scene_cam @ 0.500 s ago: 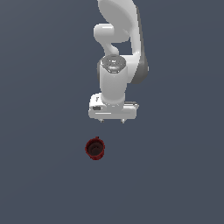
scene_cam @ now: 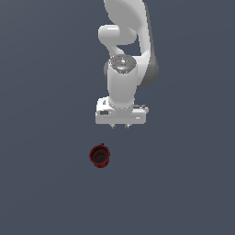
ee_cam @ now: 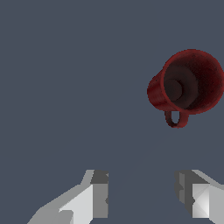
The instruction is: Pick up the object and move it to a goal position.
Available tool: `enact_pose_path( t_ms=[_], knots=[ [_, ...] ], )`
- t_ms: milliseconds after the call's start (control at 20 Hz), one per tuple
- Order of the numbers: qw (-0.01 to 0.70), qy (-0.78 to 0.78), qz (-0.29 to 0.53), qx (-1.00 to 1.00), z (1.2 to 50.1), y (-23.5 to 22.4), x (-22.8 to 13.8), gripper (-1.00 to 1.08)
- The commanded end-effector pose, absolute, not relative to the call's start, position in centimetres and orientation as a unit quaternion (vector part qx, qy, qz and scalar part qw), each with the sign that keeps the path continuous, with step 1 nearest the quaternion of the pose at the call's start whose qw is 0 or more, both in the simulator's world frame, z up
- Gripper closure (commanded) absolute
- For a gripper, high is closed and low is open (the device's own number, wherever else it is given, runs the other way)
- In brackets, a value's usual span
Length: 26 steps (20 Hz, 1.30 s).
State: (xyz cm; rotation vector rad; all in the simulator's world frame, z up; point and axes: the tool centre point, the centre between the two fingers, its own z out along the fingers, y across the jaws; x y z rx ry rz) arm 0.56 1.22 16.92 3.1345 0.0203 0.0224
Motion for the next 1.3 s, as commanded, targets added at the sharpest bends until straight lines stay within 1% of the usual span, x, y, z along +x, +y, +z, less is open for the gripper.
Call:
enact_pose_path(
  t_ms=[0,650,1250],
  knots=[
    [0.003,0.007,0.008,1.0,17.0,1.3,0.6,-0.2],
    [-0.002,0.06,0.035,0.998,15.1,0.2,1.4,-0.2],
    [-0.009,0.18,0.109,0.978,11.7,-2.0,3.0,-0.2]
  ],
)
